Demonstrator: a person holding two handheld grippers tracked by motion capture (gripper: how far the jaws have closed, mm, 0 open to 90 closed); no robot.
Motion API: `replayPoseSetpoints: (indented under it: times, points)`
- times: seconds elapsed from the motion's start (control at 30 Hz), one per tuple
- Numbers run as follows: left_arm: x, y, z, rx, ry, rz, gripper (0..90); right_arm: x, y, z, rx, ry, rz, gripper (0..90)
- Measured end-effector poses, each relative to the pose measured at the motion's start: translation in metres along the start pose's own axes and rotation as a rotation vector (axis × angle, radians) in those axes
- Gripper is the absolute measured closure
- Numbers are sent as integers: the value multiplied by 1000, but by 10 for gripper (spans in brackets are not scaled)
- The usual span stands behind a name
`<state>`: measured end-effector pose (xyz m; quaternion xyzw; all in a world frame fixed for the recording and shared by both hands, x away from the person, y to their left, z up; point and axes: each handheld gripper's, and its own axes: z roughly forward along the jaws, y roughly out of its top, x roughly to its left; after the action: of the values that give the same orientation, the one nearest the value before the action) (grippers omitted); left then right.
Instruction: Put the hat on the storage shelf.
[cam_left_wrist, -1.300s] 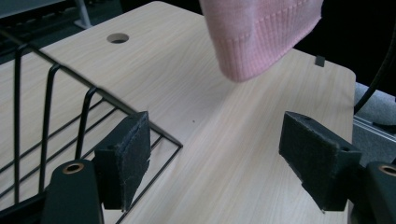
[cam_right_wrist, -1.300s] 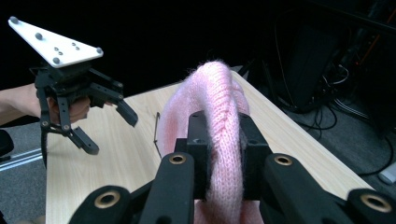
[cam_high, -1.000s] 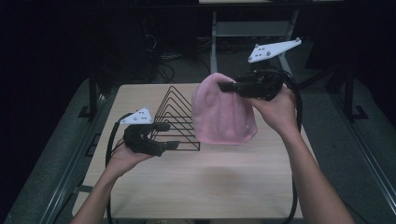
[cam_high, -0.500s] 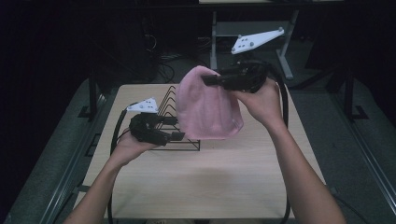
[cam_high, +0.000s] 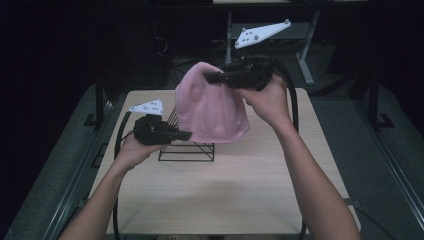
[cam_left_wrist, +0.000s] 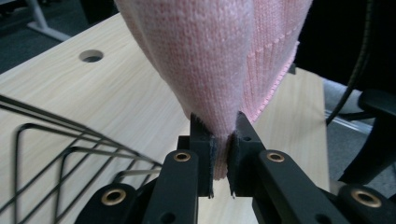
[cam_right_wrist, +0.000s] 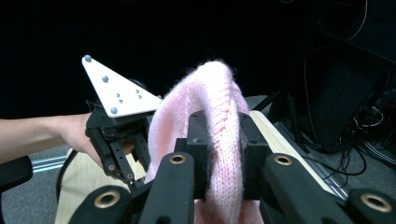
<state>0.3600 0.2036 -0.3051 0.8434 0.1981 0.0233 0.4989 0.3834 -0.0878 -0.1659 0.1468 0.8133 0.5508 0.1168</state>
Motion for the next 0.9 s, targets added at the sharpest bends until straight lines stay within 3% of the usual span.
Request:
replayPoseSetpoints:
  times: [0.27,0.37,0.6,0.9]
  points:
    - [20,9,-11,50,45,-4,830,-15,-5,6,-18,-33,30,784]
    - [32,9,-17,58,82,-29,830,-21,-9,10,-18,-47,40,784]
    - [44,7,-23,75,144,-46,830,-28,-14,21,-11,-68,56,783]
    - [52,4,-23,112,176,-59,830,-30,-15,32,16,-90,46,781]
